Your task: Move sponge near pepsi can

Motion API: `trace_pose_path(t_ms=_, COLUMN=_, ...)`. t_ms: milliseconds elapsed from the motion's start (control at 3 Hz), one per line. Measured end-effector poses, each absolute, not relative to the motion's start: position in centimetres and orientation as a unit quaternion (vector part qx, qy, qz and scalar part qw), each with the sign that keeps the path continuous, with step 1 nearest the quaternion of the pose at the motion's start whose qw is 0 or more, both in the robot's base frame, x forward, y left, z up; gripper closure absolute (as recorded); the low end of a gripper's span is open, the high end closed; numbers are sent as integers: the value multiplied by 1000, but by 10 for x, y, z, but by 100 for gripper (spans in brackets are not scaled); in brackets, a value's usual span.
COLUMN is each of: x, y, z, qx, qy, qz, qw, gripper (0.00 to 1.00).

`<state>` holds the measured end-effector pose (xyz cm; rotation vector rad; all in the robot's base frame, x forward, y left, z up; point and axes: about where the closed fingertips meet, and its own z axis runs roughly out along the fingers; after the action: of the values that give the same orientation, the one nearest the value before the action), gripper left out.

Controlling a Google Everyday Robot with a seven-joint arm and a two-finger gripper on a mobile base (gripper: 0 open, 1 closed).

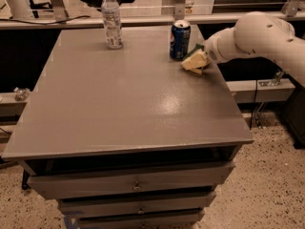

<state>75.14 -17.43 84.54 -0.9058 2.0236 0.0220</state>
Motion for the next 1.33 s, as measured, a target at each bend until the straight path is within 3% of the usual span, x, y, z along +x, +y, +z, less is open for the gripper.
trace_pose_path(t_ms=667, x=751, y=-174, z=846, qx=-366, qy=817, qz=10, qw=445, gripper=0)
trace_pose_path(t_ms=1333, x=737, y=-175, z=857, qx=-363, qy=815, qz=43, qw=451, gripper=0)
